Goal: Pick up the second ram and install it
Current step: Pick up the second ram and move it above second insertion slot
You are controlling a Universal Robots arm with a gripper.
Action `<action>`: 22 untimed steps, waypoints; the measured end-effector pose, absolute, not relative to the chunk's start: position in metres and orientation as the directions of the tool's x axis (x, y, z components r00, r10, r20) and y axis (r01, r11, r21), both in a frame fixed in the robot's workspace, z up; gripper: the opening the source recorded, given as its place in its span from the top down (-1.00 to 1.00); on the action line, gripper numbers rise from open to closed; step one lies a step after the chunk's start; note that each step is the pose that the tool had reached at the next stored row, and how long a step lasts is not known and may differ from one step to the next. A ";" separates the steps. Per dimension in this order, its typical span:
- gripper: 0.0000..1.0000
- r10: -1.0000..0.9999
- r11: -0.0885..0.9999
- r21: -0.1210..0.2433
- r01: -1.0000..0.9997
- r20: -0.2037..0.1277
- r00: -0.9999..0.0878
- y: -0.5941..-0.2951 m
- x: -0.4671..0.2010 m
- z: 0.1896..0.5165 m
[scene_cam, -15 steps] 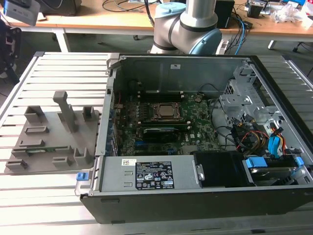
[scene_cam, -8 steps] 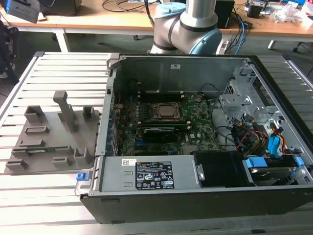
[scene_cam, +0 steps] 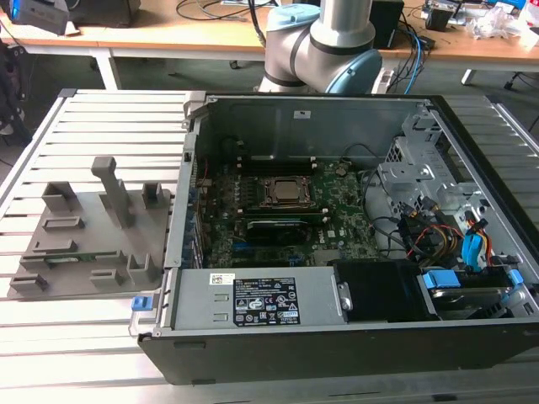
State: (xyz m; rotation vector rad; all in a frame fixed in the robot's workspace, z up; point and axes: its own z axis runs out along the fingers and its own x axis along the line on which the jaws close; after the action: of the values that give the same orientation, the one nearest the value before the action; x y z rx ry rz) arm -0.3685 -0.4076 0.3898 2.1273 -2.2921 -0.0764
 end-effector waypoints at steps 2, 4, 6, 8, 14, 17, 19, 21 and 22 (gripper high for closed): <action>0.79 -0.999 0.048 0.045 -0.998 -0.023 -0.049 -0.408 -0.369 0.390; 0.79 -1.000 0.015 0.045 -0.999 -0.023 -0.016 -0.408 -0.369 0.390; 0.79 -1.000 -0.010 0.045 -0.999 -0.023 0.009 -0.408 -0.369 0.390; 0.79 -0.999 -0.033 0.045 -0.998 -0.023 0.032 -0.408 -0.369 0.390; 0.79 -0.992 -0.128 0.045 -0.991 -0.023 0.127 -0.408 -0.369 0.390; 0.79 -0.984 -0.176 0.045 -0.983 -0.023 0.175 -0.408 -0.369 0.390; 0.79 -0.979 -0.204 0.045 -0.978 -0.023 0.203 -0.408 -0.369 0.390; 0.79 -0.977 -0.213 0.045 -0.976 -0.023 0.213 -0.408 -0.369 0.390; 0.79 -0.981 -0.192 0.045 -0.980 -0.023 0.191 -0.407 -0.369 0.390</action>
State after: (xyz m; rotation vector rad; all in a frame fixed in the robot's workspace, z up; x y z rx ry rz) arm -0.3686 -0.4075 0.3896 2.4090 -1.9834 -0.0726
